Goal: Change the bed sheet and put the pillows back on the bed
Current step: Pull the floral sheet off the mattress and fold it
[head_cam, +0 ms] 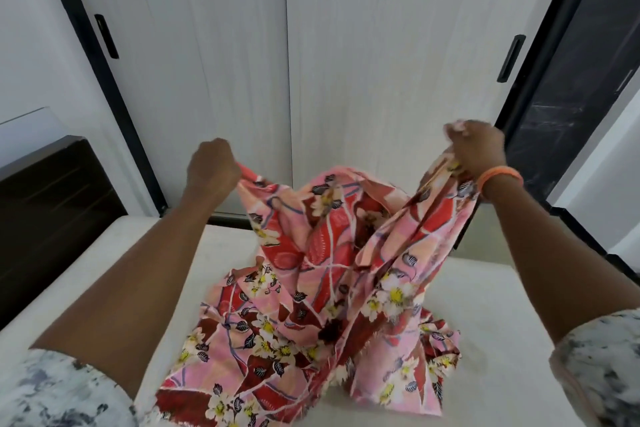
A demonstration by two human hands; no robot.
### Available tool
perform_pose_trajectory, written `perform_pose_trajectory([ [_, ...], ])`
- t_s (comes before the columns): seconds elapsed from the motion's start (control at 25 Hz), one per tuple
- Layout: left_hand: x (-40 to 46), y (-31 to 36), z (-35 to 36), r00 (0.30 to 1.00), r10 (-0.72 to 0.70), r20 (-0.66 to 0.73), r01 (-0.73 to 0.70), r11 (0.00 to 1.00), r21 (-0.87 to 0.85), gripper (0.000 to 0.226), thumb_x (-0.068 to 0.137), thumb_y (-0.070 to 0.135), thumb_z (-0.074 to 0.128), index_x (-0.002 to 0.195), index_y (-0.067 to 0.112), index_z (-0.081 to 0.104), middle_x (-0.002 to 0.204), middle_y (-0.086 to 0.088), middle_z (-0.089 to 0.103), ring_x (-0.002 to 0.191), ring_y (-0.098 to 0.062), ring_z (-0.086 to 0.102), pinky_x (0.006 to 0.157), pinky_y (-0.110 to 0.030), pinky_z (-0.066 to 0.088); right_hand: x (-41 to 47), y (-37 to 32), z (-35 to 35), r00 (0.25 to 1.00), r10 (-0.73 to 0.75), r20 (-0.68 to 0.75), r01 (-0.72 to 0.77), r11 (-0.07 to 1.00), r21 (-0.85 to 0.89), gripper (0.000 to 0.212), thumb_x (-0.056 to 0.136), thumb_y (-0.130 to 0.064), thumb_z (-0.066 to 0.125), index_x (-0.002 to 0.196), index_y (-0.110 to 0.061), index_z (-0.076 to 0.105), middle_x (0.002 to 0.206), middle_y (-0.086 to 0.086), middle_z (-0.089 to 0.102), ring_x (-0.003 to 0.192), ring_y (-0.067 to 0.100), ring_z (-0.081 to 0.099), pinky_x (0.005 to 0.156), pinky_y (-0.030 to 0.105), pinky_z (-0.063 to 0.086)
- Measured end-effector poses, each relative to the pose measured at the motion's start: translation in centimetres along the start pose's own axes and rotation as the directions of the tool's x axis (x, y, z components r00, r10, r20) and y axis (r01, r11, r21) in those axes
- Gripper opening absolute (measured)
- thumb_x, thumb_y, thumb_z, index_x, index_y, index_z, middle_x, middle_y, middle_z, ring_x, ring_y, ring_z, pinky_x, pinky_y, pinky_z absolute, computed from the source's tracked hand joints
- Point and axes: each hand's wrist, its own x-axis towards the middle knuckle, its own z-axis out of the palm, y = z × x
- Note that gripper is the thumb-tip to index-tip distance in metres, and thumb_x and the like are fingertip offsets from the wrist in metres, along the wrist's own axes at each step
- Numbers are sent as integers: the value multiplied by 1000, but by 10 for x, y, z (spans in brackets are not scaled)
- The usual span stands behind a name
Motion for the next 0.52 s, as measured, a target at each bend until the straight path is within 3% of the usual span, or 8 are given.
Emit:
perform_pose_trajectory([
  [0.12,-32,-47,29,978,-97,183,82,993,91,42,70,34,87,68,3,59,60,-11,61,58,-27,63,58,-31,53,-3,43,-12,977,204,-67,-193,970,146,44,99,-35,44,96,-2,73,101,21,71,102,35,63,94,36,45],
  [0.2,-75,-63,67,908,-136,397,152,988,-9,22,83,19,77,76,0,67,63,-14,68,58,-26,68,56,-30,54,-36,71,8,942,336,18,-333,922,196,45,100,-35,45,98,-1,73,97,20,69,97,33,62,93,40,45],
  [0.24,-102,-66,87,857,-147,494,237,964,-124,14,86,10,72,78,1,67,65,-16,69,56,-27,69,54,-30,55,-59,82,23,915,398,73,-403,886,230,42,99,-32,46,94,0,72,89,19,66,89,32,60,85,40,47],
  [0.36,-186,-60,135,746,-134,652,489,776,-399,8,93,-3,60,90,2,67,67,-17,70,49,-23,65,45,-29,52,-158,92,73,754,592,285,-653,628,424,20,90,-12,52,73,-6,60,66,13,52,58,25,49,49,28,37],
  [0.44,-234,-50,159,724,-151,673,593,635,-495,11,94,-4,58,91,-1,68,65,-15,70,50,-21,63,50,-30,53,-224,89,99,718,559,414,-696,556,455,17,91,-8,50,79,-6,61,69,7,56,56,18,49,47,25,39],
  [0.52,-272,-40,170,716,-211,666,655,533,-535,18,95,-5,55,83,-3,69,59,-12,68,48,-19,61,50,-29,52,-277,82,118,736,485,472,-675,577,460,20,97,-12,49,91,-1,64,81,6,63,67,16,55,60,29,47],
])
